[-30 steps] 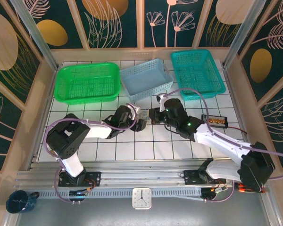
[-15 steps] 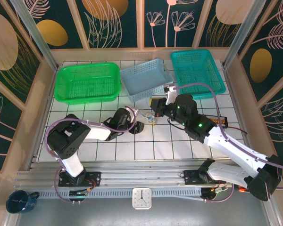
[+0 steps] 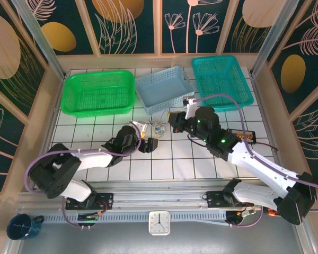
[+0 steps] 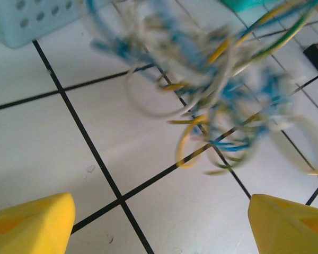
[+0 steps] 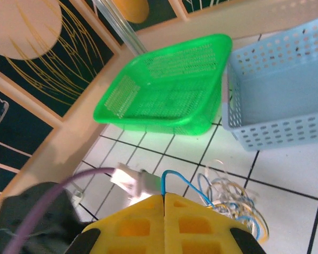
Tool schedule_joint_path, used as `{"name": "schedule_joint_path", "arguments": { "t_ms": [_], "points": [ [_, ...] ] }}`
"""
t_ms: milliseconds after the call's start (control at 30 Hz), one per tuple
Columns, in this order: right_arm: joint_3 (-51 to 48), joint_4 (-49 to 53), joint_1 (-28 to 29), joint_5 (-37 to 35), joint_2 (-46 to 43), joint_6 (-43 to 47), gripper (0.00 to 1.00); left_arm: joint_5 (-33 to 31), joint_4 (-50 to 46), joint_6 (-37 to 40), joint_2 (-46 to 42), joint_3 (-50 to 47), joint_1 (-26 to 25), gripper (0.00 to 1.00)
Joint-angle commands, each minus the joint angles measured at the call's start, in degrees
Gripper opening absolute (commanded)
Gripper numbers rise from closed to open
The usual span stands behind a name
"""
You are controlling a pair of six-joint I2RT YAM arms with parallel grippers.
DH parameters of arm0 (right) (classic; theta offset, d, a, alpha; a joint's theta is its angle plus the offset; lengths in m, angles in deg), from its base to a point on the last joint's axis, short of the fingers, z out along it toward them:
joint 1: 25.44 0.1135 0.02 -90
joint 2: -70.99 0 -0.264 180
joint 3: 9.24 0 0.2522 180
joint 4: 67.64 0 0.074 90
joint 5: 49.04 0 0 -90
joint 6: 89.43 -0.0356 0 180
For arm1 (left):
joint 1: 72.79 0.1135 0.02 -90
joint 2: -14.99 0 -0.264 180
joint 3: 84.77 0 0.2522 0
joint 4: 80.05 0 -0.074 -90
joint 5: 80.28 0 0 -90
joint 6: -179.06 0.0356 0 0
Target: Untangle the cables
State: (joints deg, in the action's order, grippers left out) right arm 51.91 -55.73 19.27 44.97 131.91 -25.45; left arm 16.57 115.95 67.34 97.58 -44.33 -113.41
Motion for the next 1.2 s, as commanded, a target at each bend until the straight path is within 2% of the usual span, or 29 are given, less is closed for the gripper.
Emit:
{"name": "schedule_joint_path", "arguments": {
  "t_ms": [0,267,433,667,867,1167],
  "points": [
    [-2.1,-3.7,-0.3,0.4,1.8,-0.9,0.00,-1.6,0.2,0.2,-3.4,-1.1,-0.4,0.87],
    [-4.5,-6.0,-0.2,3.1,5.0,-1.4,0.00,-1.7,0.2,2.5,-3.6,1.5,-0.4,0.90],
    [-5.4,-6.2,-0.2,3.3,4.4,-1.9,0.00,0.1,1.0,4.0,0.3,4.7,-0.4,0.90],
    [-5.8,-5.8,-0.3,3.2,3.5,-1.8,0.00,6.2,4.1,5.2,6.5,7.6,-0.6,0.87],
    [-5.8,-6.0,-0.2,3.5,3.5,-1.8,0.00,6.8,5.0,6.3,10.1,9.5,-1.9,0.84],
    [-5.1,-6.2,0.1,4.4,3.6,-2.3,0.00,7.2,7.2,5.3,15.3,13.9,-2.1,0.68]
  ]
}}
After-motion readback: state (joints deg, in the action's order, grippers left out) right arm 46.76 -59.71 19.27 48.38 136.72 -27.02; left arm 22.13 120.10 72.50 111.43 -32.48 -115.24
